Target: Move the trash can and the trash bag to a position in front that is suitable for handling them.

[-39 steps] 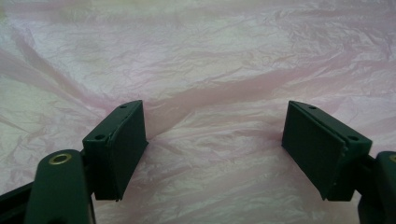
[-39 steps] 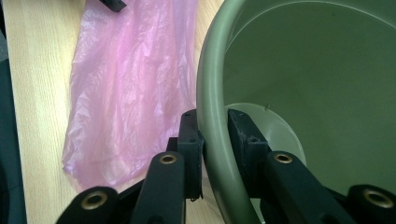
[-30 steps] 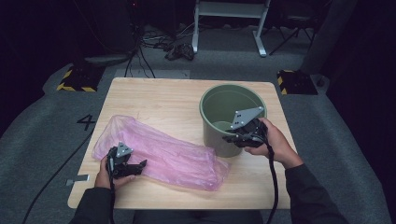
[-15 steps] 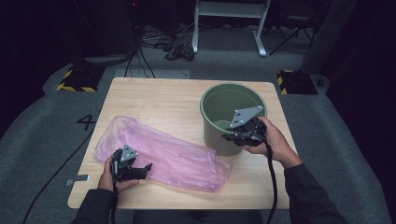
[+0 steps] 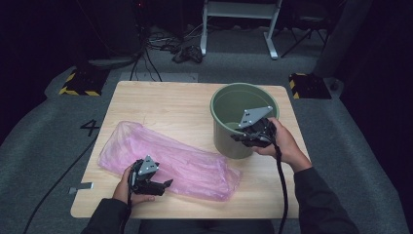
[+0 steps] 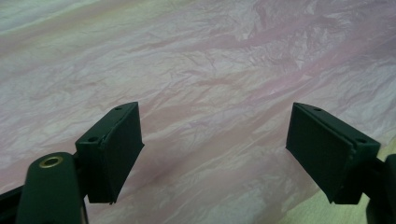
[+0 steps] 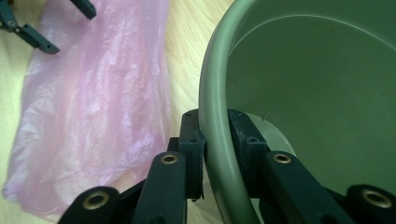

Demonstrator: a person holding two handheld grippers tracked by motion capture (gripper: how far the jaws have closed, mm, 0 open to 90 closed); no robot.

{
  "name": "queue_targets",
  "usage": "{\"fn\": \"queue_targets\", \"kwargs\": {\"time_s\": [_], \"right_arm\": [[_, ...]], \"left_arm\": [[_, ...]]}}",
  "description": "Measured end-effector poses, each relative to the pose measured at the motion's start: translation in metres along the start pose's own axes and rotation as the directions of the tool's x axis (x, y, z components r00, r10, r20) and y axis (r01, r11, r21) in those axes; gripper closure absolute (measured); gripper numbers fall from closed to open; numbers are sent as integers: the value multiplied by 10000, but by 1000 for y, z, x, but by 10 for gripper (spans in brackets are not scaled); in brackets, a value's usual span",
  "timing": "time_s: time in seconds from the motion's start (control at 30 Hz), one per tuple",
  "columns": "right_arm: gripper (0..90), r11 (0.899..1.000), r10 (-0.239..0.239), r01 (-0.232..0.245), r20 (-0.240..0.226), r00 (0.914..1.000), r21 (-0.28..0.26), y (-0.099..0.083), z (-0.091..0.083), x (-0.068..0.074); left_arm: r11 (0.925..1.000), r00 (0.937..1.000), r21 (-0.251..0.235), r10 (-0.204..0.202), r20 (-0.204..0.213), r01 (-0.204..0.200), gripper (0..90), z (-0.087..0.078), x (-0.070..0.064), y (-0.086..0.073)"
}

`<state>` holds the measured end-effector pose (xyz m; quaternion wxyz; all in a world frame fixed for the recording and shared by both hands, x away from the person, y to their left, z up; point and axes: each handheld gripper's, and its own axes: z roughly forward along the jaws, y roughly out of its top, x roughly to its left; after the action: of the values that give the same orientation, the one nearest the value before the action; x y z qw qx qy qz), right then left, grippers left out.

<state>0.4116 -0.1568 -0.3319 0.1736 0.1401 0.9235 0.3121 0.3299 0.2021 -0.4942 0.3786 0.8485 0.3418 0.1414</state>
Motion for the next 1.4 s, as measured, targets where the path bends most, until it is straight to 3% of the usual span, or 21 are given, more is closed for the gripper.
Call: {"fn": "queue_targets", "kwargs": {"time_s": [0.27, 0.37, 0.53, 0.73, 0.87, 0.97, 1.03, 1.23, 1.4], "right_arm": [[757, 9994, 73, -63, 295, 9995, -353, -3, 3, -7], [710, 9987, 178, -155, 477, 9987, -479, -6, 2, -8], [541, 9933, 505, -418, 796, 9955, -1081, -11, -7, -9], [375, 9686, 1429, -1210, 884, 9858, -2171, -29, -27, -16], [276, 9470, 1965, -1673, 824, 9770, -2744, -47, -43, -21], [265, 9454, 2049, -1727, 921, 9744, -2764, -55, -46, -23], [262, 9449, 2064, -1788, 750, 9756, -2744, -58, -47, -24], [280, 9520, 1854, -1649, 571, 9810, -2579, -54, -38, -22], [288, 9484, 1919, -1619, 869, 9776, -2726, -55, -38, -20]], "left_arm": [[9993, 9998, 347, 161, 96, -164, 207, 11, -3, 2], [9990, 9998, 425, 144, 141, -150, 197, 13, -3, 2], [9992, 9997, 330, 239, 57, -241, 175, 8, -2, 2], [9999, 9999, -79, 107, -24, -107, 160, -13, 9, -4], [9993, 9999, 362, 43, 151, -48, 161, -16, 14, -14], [9972, 9996, 701, 246, 114, -254, 160, -13, 13, -17], [9963, 9995, 805, 283, 125, -292, 163, -10, 12, -17], [9977, 9992, 559, 361, 176, -370, 209, -3, 12, -12], [9991, 9995, 295, 300, 54, -301, 366, -2, 15, -9]]}}
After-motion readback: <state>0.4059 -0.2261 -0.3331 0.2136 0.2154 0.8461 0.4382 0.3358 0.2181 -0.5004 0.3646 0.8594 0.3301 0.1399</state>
